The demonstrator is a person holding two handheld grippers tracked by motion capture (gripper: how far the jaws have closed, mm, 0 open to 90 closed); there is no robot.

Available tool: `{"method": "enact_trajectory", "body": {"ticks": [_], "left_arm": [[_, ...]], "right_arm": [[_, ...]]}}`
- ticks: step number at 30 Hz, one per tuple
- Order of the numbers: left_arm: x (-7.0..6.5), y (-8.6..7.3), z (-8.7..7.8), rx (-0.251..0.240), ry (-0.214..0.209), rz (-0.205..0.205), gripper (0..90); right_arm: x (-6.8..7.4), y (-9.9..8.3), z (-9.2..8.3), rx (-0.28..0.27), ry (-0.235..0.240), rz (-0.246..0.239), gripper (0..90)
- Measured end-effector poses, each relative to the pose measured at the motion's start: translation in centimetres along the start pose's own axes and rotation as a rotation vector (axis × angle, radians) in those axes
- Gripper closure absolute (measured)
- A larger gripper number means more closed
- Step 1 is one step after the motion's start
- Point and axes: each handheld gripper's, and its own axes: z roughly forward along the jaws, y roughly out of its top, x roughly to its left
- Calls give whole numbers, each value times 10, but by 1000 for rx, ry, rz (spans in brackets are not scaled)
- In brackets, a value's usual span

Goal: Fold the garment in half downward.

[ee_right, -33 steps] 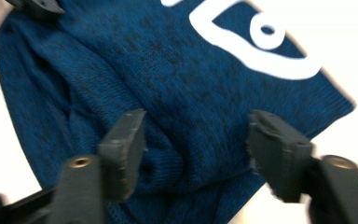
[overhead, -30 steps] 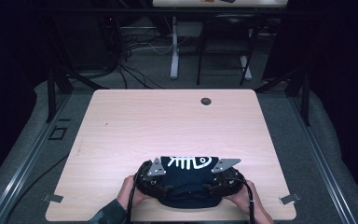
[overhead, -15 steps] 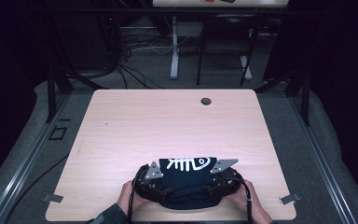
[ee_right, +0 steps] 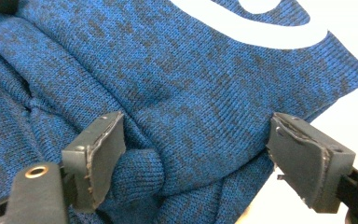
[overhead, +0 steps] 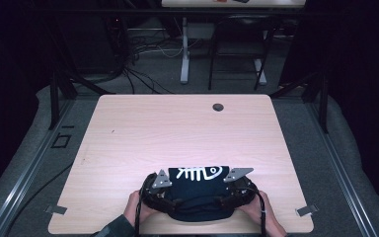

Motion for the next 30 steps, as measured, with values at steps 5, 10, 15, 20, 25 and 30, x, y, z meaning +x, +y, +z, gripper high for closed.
{"method": "enact_trajectory", "body": {"ticks": [5,10,15,20,25,30], "left_arm": [[0,4,-8,-22,13,3,127],[6,7,-22,-37,42,-13,97],[17,2,-40,-61,95,-43,82],[31,-9,-55,-71,146,-92,62],[43,-19,-64,-69,183,-143,29],[57,-36,-67,-60,217,-211,8]], "right_arm": [[1,2,-5,-10,-13,-1,154],[-1,5,-20,-46,-38,8,143],[-7,4,-43,-108,-73,35,139],[-15,-5,-60,-140,-123,70,120],[-27,-19,-69,-143,-162,116,89],[-46,-39,-71,-118,-209,173,74]]}}
